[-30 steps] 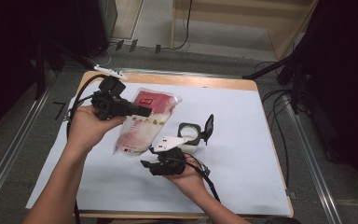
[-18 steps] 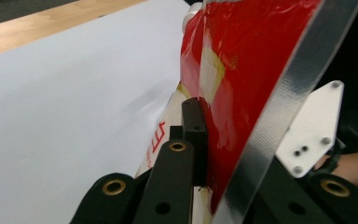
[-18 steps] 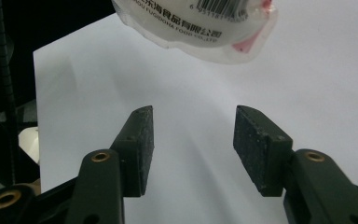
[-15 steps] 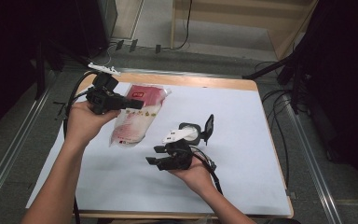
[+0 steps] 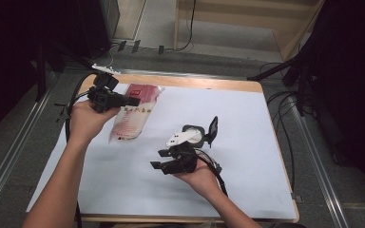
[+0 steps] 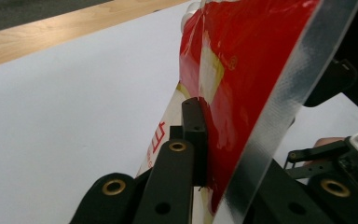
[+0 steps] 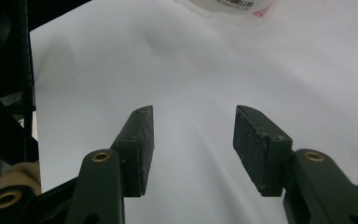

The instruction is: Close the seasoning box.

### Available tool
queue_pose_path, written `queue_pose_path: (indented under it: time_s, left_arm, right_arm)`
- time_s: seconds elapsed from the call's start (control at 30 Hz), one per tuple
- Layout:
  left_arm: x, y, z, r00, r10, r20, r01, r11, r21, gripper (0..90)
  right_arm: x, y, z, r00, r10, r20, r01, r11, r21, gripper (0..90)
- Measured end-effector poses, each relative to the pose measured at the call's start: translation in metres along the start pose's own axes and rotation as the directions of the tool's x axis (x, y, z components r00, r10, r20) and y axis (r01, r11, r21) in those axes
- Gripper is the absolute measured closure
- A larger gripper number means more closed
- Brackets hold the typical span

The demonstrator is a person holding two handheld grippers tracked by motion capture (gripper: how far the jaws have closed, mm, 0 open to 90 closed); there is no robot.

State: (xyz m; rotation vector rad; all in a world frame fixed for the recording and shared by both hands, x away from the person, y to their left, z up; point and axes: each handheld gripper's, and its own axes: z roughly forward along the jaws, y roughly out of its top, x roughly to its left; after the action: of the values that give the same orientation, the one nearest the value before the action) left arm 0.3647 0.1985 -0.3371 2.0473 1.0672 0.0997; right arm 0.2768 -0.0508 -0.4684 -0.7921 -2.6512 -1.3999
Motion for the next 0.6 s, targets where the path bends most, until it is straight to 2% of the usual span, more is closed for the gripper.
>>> queue_pose_path:
  time_s: [0.1,0.27,0.33,0.4,0.47,0.53,0.6]
  left_arm:
    - [0.005,0.0,0.006,1.0,0.008,0.006,-0.008,0.9999,-0.01,90.0]
    - [0.014,-0.004,0.015,0.9996,0.024,-0.016,-0.024,0.9991,-0.036,90.0]
    - [0.019,-0.007,0.02,0.9997,0.015,-0.018,-0.016,0.9995,-0.029,90.0]
    - [0.021,-0.01,0.023,0.999,0.018,-0.042,-0.018,0.9998,-0.006,90.0]
    - [0.023,-0.012,0.026,0.9992,0.016,-0.038,-0.016,0.9998,0.014,90.0]
    - [0.024,-0.015,0.027,0.9998,0.008,-0.02,-0.008,0.9999,-0.007,90.0]
    - [0.025,-0.017,0.025,1.0,0.007,-0.006,-0.007,1.0,-0.002,89.9]
  right_arm:
    - [-0.002,-0.001,0.0,0.9999,0.014,-0.003,-0.014,1.0,-0.002,48.3]
    - [-0.003,-0.003,-0.003,0.9998,0.018,0.006,-0.018,1.0,0.0,48.4]
    - [-0.003,-0.003,-0.004,0.9998,0.019,0.007,-0.019,1.0,-0.004,48.4]
    - [-0.004,-0.003,-0.004,0.9997,0.021,0.009,-0.021,1.0,-0.006,48.5]
    - [-0.004,-0.003,-0.005,0.9998,0.019,0.008,-0.019,1.0,-0.009,48.5]
    - [-0.004,-0.002,-0.006,0.9998,0.021,0.007,-0.021,1.0,-0.01,48.5]
    - [-0.005,-0.001,-0.007,0.9997,0.024,0.007,-0.024,1.0,-0.012,48.5]
